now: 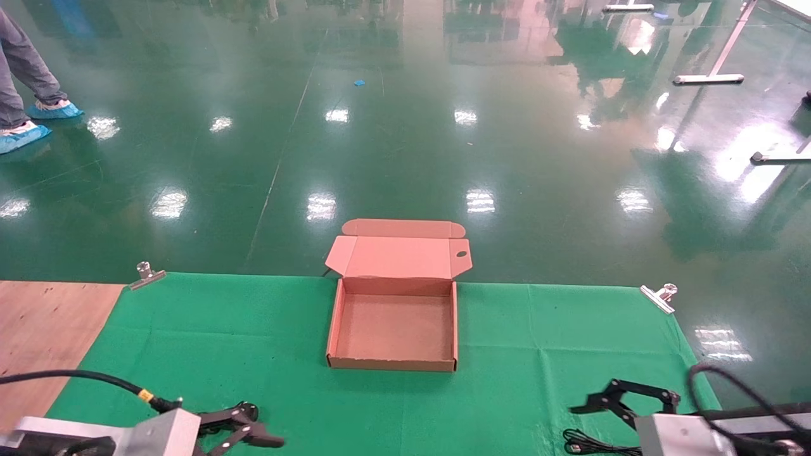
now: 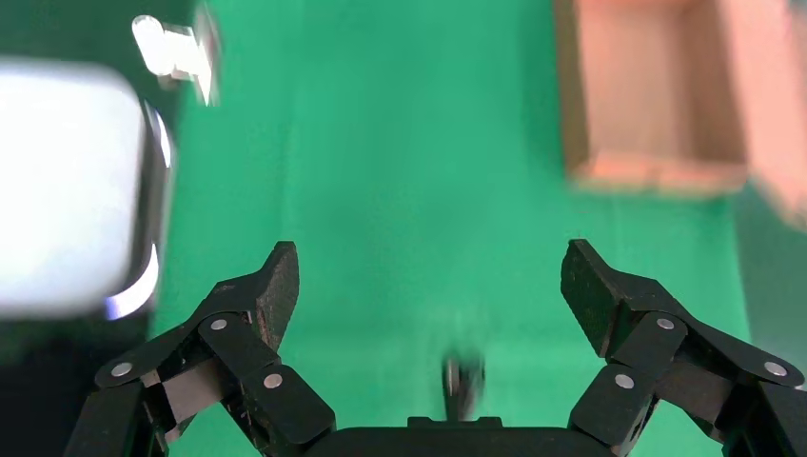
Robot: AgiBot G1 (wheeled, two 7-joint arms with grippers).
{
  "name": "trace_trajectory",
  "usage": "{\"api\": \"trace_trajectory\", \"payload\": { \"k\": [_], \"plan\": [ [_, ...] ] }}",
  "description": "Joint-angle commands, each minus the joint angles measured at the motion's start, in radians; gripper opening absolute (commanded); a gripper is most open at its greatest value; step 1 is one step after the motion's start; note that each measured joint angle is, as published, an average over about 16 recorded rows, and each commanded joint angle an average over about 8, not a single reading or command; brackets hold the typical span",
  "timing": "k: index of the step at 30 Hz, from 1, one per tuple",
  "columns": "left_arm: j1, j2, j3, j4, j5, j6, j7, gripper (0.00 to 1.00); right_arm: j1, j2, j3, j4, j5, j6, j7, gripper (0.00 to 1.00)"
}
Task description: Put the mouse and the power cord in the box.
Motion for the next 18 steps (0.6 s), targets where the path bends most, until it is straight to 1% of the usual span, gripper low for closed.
{"api": "trace_trajectory", "payload": {
  "k": [1, 5, 9, 15, 18],
  "plan": [
    [-0.014, 0.008, 0.028, 0.032, 0.066, -0.006, 0.016, 1.0, 0.017, -0.008, -0.029, -0.002, -0.082, 0.008, -0.011, 1.0],
    [-0.066, 0.051, 0.08, 0.127, 0.214, -0.046, 0.057, 1.0, 0.038, -0.04, -0.075, -0.037, -0.22, 0.033, -0.036, 1.0],
    [-0.128, 0.105, 0.128, 0.218, 0.357, -0.104, 0.099, 1.0, 0.056, -0.084, -0.115, -0.105, -0.318, 0.056, -0.08, 1.0],
    [-0.218, 0.193, 0.196, 0.354, 0.534, -0.182, 0.164, 1.0, 0.082, -0.164, -0.161, -0.255, -0.414, 0.101, -0.18, 1.0],
    [-0.254, 0.233, 0.223, 0.429, 0.594, -0.211, 0.196, 1.0, 0.099, -0.206, -0.176, -0.34, -0.44, 0.128, -0.242, 1.0]
  ]
}}
